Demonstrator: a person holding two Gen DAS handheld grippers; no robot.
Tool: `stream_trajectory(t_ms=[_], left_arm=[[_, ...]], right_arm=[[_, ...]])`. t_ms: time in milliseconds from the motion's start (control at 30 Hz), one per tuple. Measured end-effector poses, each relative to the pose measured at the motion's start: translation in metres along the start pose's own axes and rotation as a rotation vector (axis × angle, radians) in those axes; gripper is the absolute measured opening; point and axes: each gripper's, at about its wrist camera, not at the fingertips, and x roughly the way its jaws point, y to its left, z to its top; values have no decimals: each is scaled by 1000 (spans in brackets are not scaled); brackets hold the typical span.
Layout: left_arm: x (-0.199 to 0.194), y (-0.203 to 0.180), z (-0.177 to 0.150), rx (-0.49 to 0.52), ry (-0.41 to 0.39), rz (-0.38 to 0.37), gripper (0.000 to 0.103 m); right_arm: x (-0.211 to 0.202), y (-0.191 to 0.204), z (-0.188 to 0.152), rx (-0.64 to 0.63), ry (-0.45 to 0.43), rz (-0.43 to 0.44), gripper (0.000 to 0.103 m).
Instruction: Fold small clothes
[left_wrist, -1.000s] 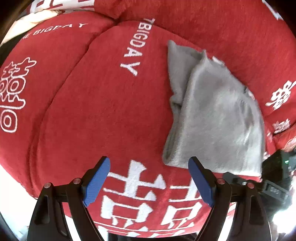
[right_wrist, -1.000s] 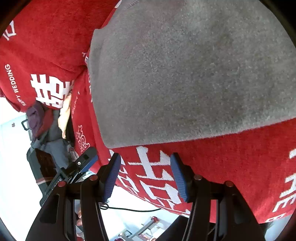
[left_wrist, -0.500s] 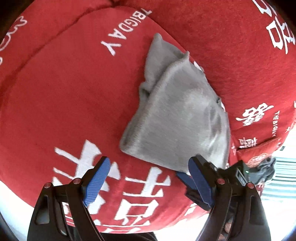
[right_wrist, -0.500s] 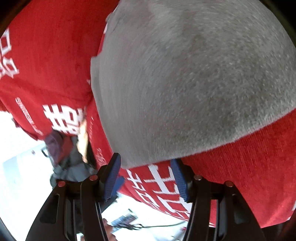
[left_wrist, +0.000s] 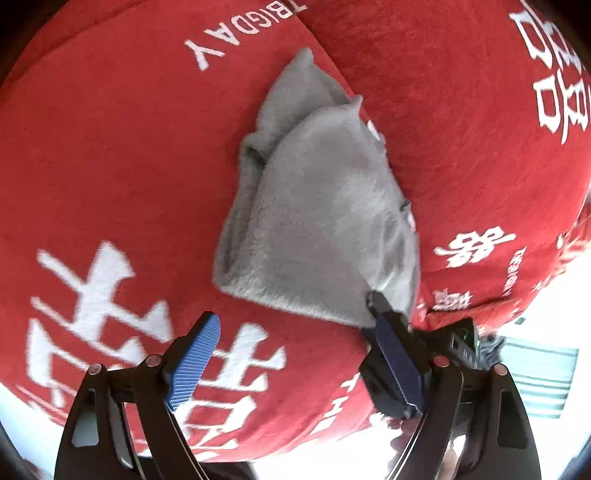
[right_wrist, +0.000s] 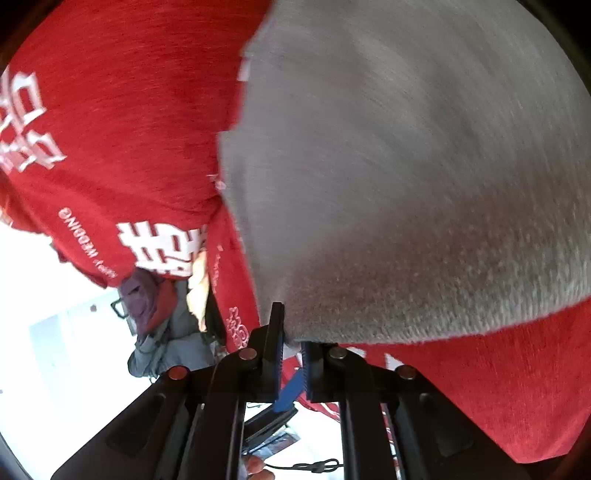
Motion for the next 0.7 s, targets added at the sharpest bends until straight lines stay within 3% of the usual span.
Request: stream_trajectory(t_ms=[100,200,333,500,567,633,700], left_arm=[[13,-4,6,-49,-30,-50,87],[24,-12,17,-59,-75,-49,87],[32,-22,27,-26,-140,51,85],[37,-41,31,92,-187,232,30],[35,-45,32,135,-199,265,28],[33,-52,32,195,-214,307,12],[34,-63,29,297,-218,372,12]], right_arm=[[-3,9,3,-52,16,-20,9],[-1,8,2,-51,28,-24,9],[4,5,-3,-68,58,-47,9],[4,2,-6,-86,104,-84,9],[0,6,-7,-118,136,-116,10],[-7,7,-8,-146,173,-161,13],[-16,10,-8,-180,204,-205,13]])
